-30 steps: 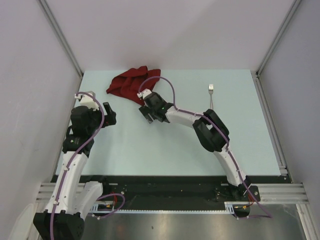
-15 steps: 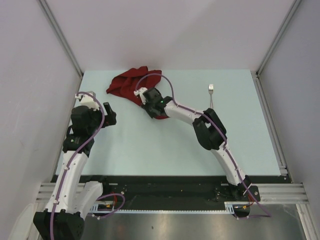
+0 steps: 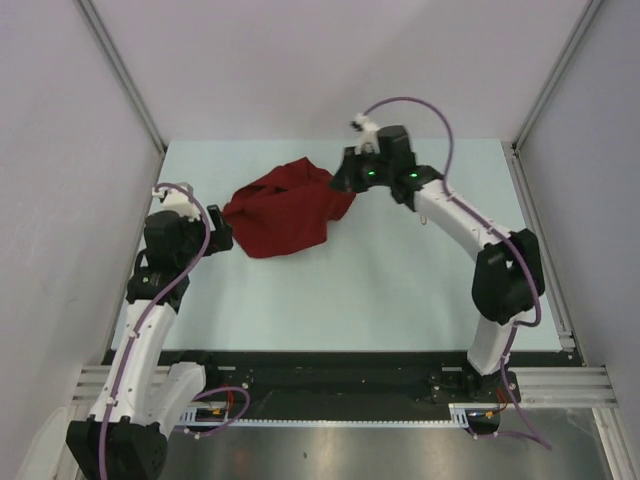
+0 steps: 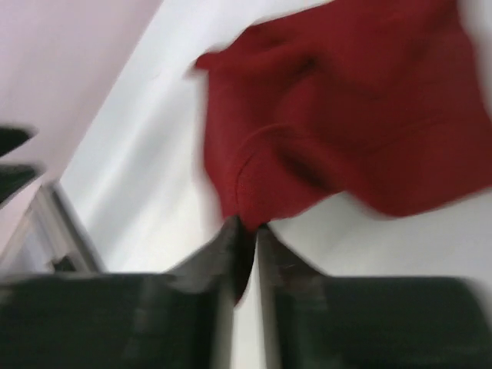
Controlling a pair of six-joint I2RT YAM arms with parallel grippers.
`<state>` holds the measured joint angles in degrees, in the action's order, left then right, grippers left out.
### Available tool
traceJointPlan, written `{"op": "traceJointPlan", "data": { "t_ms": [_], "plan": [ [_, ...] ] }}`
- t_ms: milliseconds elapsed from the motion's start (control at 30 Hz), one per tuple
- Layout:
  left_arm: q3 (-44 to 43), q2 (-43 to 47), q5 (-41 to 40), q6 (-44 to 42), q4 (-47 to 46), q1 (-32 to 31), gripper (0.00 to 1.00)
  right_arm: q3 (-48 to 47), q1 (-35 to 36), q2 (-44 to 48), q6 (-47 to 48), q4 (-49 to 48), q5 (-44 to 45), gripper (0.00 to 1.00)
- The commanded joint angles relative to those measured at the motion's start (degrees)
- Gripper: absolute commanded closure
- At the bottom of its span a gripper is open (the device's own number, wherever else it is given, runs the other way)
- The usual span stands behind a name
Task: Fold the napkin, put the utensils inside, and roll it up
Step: Move the napkin to the centre of the board
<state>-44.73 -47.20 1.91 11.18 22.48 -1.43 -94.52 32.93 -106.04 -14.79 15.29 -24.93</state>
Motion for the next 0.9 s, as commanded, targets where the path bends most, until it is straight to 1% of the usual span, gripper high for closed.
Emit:
{"op": "traceJointPlan", "data": {
  "t_ms": [0, 33, 67, 100, 133, 167, 200, 233, 333, 400, 500, 600, 667, 767, 800, 867],
  "plan": [
    [-0.4, -0.6, 0.8, 4.1, -0.6, -3.7, 0.08, 13.9, -14.7, -1.8, -11.4, -10.6, -3.9, 0.65],
    [-0.3, -1.0, 0.0, 6.4, -0.8, -6.6, 0.08, 14.9, -16.3, -1.8, -10.8, -9.8, -4.7, 0.57],
    [0.1, -1.1, -0.9, 7.4, -1.4, -8.2, 0.08, 17.9, -18.3, -1.2, -10.4, -9.2, -5.1, 0.50],
    [0.6, -1.5, -1.7, 8.4, -2.1, -10.1, 0.08, 19.9, -18.8, -0.1, -9.8, -9.8, -5.0, 0.48],
    [1.8, -2.6, -4.2, 9.4, -2.7, -13.1, 0.08, 22.3, -18.9, 3.0, -9.3, -10.5, -3.9, 0.45],
    [2.2, -3.6, -5.0, 10.1, -3.2, -14.1, 0.08, 24.2, -18.8, 4.2, -7.9, -11.4, -3.1, 0.41],
    [2.5, -4.6, -5.3, 10.8, -3.1, -14.7, 0.08, 27.1, -18.4, 5.5, -7.1, -11.2, -2.6, 0.40],
    [3.2, -7.0, -5.0, 12.1, -3.2, -15.1, 0.09, 27.8, -18.3, 6.2, -6.3, -10.3, -1.6, 0.39],
    [5.8, -9.4, -3.8, 13.9, -5.6, -15.2, 0.10, 30.7, -17.4, 7.2, -3.8, -6.4, 1.4, 0.39],
    [6.9, -10.7, -4.2, 14.3, -8.0, -15.3, 0.11, 32.6, -17.3, 7.2, -2.9, -6.1, 2.7, 0.39],
    [9.0, -13.0, -7.2, 15.5, -10.8, -15.2, 0.11, 33.6, -17.2, 6.6, -3.6, -5.9, 4.2, 0.40],
    [9.3, -17.1, -12.0, 16.4, -11.8, -15.0, 0.11, 34.3, -16.1, 7.4, -3.5, -4.0, 10.2, 0.41],
    [9.3, -20.5, -13.9, 16.8, -13.2, -14.5, 0.11, 35.4, -14.8, 7.8, -3.4, -3.6, 11.9, 0.41],
    [9.1, -23.4, -11.9, 18.3, -16.1, -11.7, 0.11, 34.8, -13.2, 7.6, -3.1, -1.8, 14.4, 0.41],
    [9.2, -24.9, -10.0, 19.0, -17.1, -10.8, 0.12, 34.5, -12.5, 7.3, -2.9, -1.1, 17.2, 0.41],
    [9.1, -26.5, -9.0, 19.8, -19.9, -9.1, 0.13, 33.8, -11.0, 7.3, -2.6, 0.9, 20.3, 0.41]
  ]
}}
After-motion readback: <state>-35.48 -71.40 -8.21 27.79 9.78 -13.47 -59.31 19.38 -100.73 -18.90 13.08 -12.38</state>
